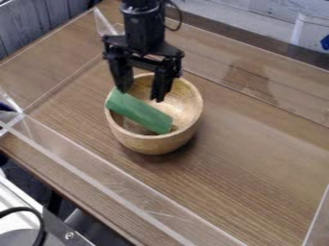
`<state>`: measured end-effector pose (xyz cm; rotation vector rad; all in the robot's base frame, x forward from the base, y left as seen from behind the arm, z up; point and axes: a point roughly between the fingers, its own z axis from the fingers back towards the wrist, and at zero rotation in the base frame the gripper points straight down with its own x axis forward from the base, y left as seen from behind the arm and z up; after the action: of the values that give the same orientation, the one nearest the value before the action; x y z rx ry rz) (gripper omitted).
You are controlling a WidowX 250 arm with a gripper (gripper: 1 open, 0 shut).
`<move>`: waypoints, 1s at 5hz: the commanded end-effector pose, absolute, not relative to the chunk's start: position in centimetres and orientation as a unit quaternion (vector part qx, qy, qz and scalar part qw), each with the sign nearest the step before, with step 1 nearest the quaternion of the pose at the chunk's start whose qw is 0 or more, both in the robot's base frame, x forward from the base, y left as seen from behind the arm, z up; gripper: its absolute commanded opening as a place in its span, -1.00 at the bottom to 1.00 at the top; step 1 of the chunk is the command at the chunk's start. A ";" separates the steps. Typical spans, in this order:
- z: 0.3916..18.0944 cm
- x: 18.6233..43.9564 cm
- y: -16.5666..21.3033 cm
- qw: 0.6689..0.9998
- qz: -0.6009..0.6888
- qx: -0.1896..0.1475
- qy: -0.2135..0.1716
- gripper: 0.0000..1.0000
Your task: Remove the green block from inside the brown bowl and put it on the table
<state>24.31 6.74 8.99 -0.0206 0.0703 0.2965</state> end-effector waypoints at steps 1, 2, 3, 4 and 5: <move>9.7 24.2 7.3 0.971 0.237 -0.011 0.011 1.00; 9.1 24.1 7.6 0.950 0.311 -0.018 0.013 1.00; 8.5 24.2 7.7 0.925 0.379 -0.022 0.015 1.00; 7.9 24.2 7.7 0.910 0.413 -0.021 0.017 1.00; 7.3 24.3 7.9 0.894 0.448 -0.019 0.019 1.00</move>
<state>24.35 7.32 7.04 -0.0430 0.0548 0.9128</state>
